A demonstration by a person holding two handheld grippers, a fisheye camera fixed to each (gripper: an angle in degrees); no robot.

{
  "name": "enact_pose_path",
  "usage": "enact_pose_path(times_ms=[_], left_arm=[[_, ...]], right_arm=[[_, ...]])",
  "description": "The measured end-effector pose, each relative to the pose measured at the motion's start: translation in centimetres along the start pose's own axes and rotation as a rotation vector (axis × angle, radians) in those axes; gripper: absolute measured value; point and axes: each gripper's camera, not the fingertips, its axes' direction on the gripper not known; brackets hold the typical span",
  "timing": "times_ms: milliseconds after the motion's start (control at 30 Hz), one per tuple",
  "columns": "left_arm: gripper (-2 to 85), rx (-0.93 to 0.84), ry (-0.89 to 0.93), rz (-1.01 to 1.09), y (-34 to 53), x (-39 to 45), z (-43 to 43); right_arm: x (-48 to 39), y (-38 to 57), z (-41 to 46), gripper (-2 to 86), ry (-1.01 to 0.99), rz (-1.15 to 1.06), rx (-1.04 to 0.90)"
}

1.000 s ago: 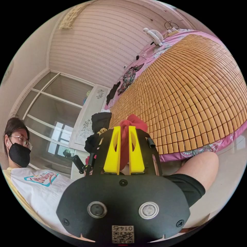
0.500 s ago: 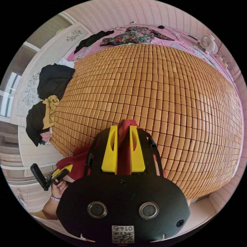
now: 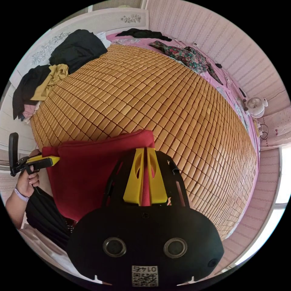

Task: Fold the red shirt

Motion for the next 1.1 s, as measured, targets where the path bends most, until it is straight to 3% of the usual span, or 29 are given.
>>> enact_pose_path(times_ms=[167, 333, 467, 567, 667, 833, 967, 1100], left_arm=[[5.4, -0.022, 0.012, -0.048, -0.8, -0.4, -0.2], [5.9, 0.051, 0.068, -0.037, 1.0, 1.0, -2.4], [5.6, 0.042, 0.047, 0.054, 4.1, 3.9, -3.9], [5.2, 0.108, -0.110, 0.074, 6.4, 5.8, -4.9], [4.8, 0.164, -0.064, 0.057, 7.4, 6.9, -4.8], [4.2, 0.068, -0.002, 0.014, 7.5, 9.8, 0.7], [3.6, -0.127, -0.162, 0.063, 5.7, 13.1, 8.6], [1.7, -0.187, -0.307, 0.126, 3.3, 16.7, 11.7]], right_arm=[[-0.2, -1.3, -0.2, 1.1, 0.009, -0.007, -0.048], [3.9, 3.0, -6.7, 4.2, -0.231, 0.051, 0.184], [6.0, 8.3, -9.5, 7.1, -0.263, 0.008, 0.307], [7.4, 11.5, -9.3, 9.2, -0.263, 0.023, 0.281], [8.1, 13.1, -7.5, 11.1, -0.312, 0.049, 0.212], [9.1, 13.8, -4.0, 13.0, -0.426, 0.116, 0.118], [8.9, 14.4, -4.5, 10.6, -0.385, 0.021, 0.111], [9.3, 17.1, -5.3, 7.9, -0.348, -0.037, 0.125]])
